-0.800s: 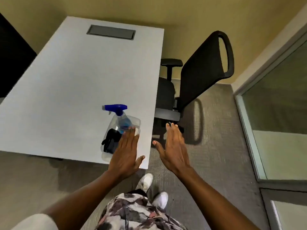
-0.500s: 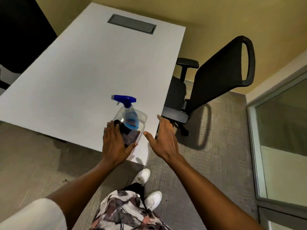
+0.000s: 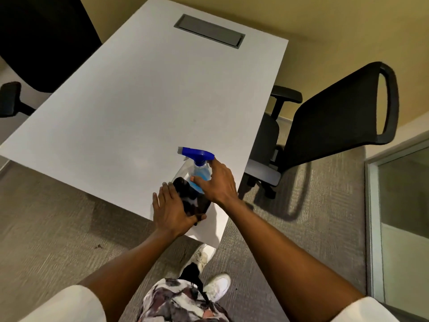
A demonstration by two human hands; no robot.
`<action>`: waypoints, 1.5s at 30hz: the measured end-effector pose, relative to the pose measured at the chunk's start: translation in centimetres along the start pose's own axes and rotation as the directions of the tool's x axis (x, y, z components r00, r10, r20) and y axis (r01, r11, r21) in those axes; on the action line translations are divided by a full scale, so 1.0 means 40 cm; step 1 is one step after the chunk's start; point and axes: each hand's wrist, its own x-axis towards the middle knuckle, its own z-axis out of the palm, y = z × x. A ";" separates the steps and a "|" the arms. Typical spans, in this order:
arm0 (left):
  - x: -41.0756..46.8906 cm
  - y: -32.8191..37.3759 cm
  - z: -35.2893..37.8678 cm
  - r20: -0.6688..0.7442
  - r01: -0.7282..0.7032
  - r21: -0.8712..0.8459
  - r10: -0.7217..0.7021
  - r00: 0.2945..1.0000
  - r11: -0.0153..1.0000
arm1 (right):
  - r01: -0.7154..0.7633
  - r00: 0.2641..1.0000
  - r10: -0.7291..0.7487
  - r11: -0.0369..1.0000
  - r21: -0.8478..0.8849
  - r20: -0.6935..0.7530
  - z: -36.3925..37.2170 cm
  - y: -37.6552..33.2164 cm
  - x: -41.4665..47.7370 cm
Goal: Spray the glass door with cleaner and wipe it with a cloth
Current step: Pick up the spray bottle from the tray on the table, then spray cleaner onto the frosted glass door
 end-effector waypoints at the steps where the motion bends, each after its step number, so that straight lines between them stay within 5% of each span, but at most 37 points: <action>1: 0.001 0.001 -0.001 0.007 0.002 0.033 -0.002 1.000 0.999 | -0.014 1.000 0.014 1.000 0.006 -0.014 0.007 0.000 0.009; 17: -0.010 0.052 -0.068 0.080 0.024 0.106 -0.032 0.996 0.994 | 0.049 0.934 0.013 0.985 0.163 -0.357 -0.124 -0.011 -0.085; 24: -0.039 0.192 -0.105 -0.066 -0.316 -0.281 0.310 0.948 0.906 | 0.044 0.838 0.118 0.959 0.281 -0.534 -0.259 0.055 -0.238; 28: -0.082 0.330 -0.090 -0.006 -0.537 -0.430 0.593 0.806 0.726 | 0.058 0.713 0.217 0.929 0.365 -0.667 -0.330 0.104 -0.349; 31: -0.123 0.452 -0.076 0.176 -0.525 -0.532 0.693 0.699 0.664 | 0.062 0.588 0.294 0.912 0.404 -0.754 -0.380 0.141 -0.437; 37: -0.247 0.682 -0.030 0.128 -0.799 -0.492 0.936 0.328 0.347 | 0.021 0.251 0.415 0.901 0.433 -0.875 -0.480 0.233 -0.658; 39: -0.283 0.732 -0.034 0.169 -0.811 -0.499 0.952 0.254 0.305 | 0.039 0.202 0.433 0.893 0.449 -0.879 -0.508 0.247 -0.709; 43: -0.416 0.856 0.010 0.205 -0.833 -0.548 0.978 -0.047 0.075 | 0.123 -0.017 0.479 0.872 0.474 -0.877 -0.570 0.290 -0.865; 45: -0.498 0.906 0.027 0.197 -0.786 -0.618 0.970 -0.141 0.011 | 0.240 -0.104 0.508 0.847 0.474 -0.855 -0.593 0.307 -0.928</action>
